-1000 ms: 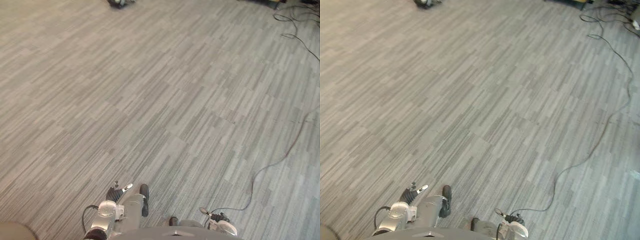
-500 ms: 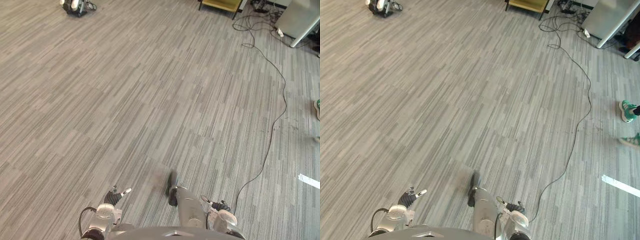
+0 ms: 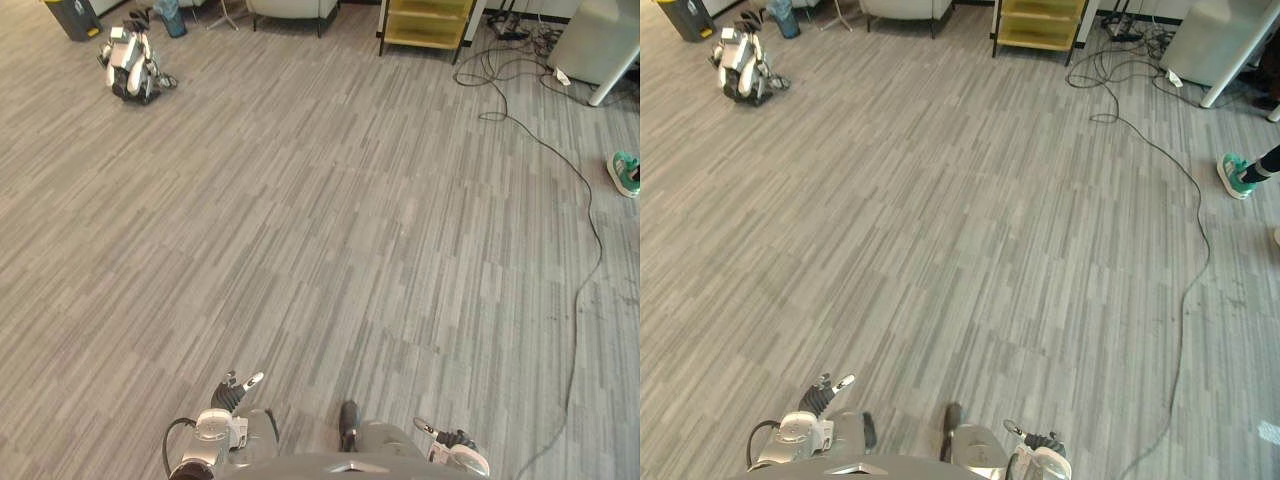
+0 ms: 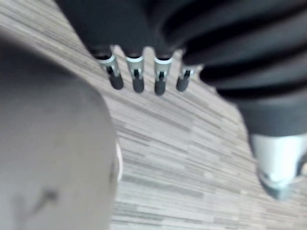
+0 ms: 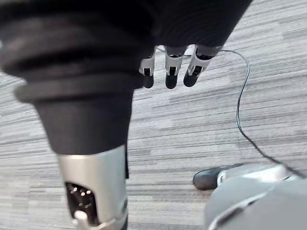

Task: Pick up cushions and gather them together orderly.

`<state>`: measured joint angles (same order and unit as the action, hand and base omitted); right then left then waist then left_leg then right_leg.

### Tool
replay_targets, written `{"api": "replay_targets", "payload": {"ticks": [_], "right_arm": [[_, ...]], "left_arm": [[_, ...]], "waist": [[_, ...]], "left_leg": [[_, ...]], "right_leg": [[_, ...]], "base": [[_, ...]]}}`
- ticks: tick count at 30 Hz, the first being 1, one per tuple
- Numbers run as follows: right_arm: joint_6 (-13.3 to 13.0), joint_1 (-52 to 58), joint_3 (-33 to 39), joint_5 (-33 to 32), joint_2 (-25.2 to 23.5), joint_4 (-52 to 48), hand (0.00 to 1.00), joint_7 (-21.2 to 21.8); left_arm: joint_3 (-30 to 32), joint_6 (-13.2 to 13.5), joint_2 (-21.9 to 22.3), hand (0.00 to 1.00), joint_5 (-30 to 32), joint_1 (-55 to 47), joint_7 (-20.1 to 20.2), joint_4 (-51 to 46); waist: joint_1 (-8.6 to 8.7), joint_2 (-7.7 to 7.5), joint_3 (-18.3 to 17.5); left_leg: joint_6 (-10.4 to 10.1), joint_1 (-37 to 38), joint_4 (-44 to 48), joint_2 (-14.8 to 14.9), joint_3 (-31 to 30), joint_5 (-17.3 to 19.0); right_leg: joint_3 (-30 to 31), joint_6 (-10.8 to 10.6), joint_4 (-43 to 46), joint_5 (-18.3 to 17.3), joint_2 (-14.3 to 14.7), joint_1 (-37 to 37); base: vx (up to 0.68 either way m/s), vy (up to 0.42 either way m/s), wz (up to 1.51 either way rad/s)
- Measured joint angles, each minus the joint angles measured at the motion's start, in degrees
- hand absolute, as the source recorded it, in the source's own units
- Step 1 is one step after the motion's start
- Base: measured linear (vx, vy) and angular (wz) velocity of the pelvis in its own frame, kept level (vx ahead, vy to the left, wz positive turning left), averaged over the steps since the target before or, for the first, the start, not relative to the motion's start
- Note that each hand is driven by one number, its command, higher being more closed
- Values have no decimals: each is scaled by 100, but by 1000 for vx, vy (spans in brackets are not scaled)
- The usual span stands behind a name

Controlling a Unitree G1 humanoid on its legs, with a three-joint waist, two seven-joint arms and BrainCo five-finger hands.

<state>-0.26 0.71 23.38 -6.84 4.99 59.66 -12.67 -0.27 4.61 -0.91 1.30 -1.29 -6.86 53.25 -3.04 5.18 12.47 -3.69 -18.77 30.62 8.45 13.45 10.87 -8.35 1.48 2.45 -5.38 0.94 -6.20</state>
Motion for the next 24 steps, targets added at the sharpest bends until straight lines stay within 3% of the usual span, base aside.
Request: {"api": "replay_targets", "payload": {"ticks": [2,3,4,5,6,7,8,9,10,11,12,13,15,17,19,20,22,23,24], "right_arm": [[-5,-82,-7,2,2,2,0,-1],[-6,-81,-9,4,5,4,0,-3],[-6,-5,-12,11,-9,59,0,-9],[-6,34,-16,37,-144,144,0,-7],[-6,37,-18,46,-180,162,0,-8],[-14,37,-17,54,-258,211,0,0],[-50,42,-10,64,-320,219,0,2],[-52,45,-7,69,-352,224,0,2],[-92,61,123,35,-438,165,0,11],[-104,61,126,41,-420,139,0,14],[-115,68,127,51,-367,136,0,15],[-114,69,126,51,-348,132,0,15],[-114,69,130,52,-336,97,0,17],[-107,42,128,55,-237,-1,0,24],[-70,48,123,64,-150,-17,0,24],[-29,95,139,77,-155,-11,0,21],[38,219,139,149,-173,-4,0,24],[65,417,176,252,-197,48,0,49],[67,482,219,272,-176,66,0,75]], "left_arm": [[-39,9,7,0,-3,-47,0,-29],[-62,15,9,0,-3,-49,-2,-32],[-110,44,6,0,-11,-39,5,-43],[-101,55,-92,0,-13,-23,7,-35],[-98,55,-125,0,-13,-29,7,-32],[-48,51,-162,0,-32,-39,8,-25],[-3,52,-246,0,-119,-21,16,-5],[-3,51,-283,0,-121,2,15,33],[-144,8,-403,0,-121,50,9,209],[-217,-27,-425,0,-121,49,4,266],[-320,-66,-434,0,-122,12,0,310],[-338,-69,-435,0,-122,7,-3,340],[-364,-98,-439,0,-126,31,-15,392],[-387,-112,-375,0,-123,100,-18,394],[-409,-115,-324,0,-116,96,-20,396],[-433,-114,-317,0,-112,33,-28,405],[-408,-112,-316,0,-112,-53,-41,413],[-384,-112,-314,0,-98,-144,-41,422],[-358,-111,-285,0,-97,-162,-40,428]], "waist": [[-69,38,-24],[-116,81,-46],[-194,82,-72],[-196,-161,-207],[-191,-242,-256],[-178,-429,-371],[-167,-573,-354],[-155,-670,-347],[33,-798,-335],[82,-774,-317],[122,-707,-276],[104,-707,-274],[140,-688,-271],[184,-557,-192],[248,-428,-123],[278,-426,-99],[324,-474,-89],[385,-411,-187],[386,-345,-221]], "left_leg": [[-131,50,-1926,-319,-246,-545],[-237,10,-2322,-337,-357,-679],[-160,-95,-2196,-314,-457,-1028],[109,-55,-1954,-563,-529,-1414],[178,-56,-1911,-655,-576,-1440],[458,-131,-1611,-756,-538,-1309],[661,-49,-1186,-803,-374,-912],[675,59,-1075,-863,-304,-717],[734,506,-886,-1017,-268,-274],[769,722,-884,-1045,-264,-166],[796,1210,-1027,-1094,-264,30],[802,1443,-1154,-1107,-249,65],[810,2024,-1577,-1104,-263,108],[743,2512,-2009,-1032,-339,148],[639,2729,-2161,-935,-405,208],[444,3011,-2316,-923,-431,329],[287,3279,-2336,-933,-563,557],[114,3475,-2038,-730,-858,992],[29,3424,-1803,-663,-912,1051]], "right_leg": [[154,-94,-173,-165,-60,-294],[198,-147,-246,-255,-40,-400],[289,-286,-288,-466,-28,-663],[324,-235,-132,-774,-284,-799],[346,-214,20,-845,-358,-756],[474,-389,808,-1022,-527,-423],[712,-724,2347,-1137,-672,126],[846,-1060,3276,-1010,-777,508],[875,-1518,5319,-674,-1004,1241],[704,-1379,5722,-689,-1088,1362],[288,-1009,6054,-805,-1258,1546],[105,-871,6027,-906,-1297,1614],[-428,-629,5430,-1220,-1274,1907],[-647,-509,3733,-1205,-1019,2410],[-543,-534,2280,-702,-810,2480],[-226,-617,843,98,-722,2527],[10,-606,417,443,-780,2540],[103,-509,975,904,-698,2634],[93,-466,1185,1001,-655,2677]], "base": [[465,145,-34],[435,188,-37],[578,260,-34],[592,269,-25],[620,252,-25],[731,270,-40],[720,259,-50],[820,273,-36],[578,180,-13],[690,199,-7],[453,121,-10],[540,113,-9],[464,47,5],[551,-6,15],[496,-48,30],[518,-113,32],[608,-213,57],[610,-263,69],[736,-339,57]]}}
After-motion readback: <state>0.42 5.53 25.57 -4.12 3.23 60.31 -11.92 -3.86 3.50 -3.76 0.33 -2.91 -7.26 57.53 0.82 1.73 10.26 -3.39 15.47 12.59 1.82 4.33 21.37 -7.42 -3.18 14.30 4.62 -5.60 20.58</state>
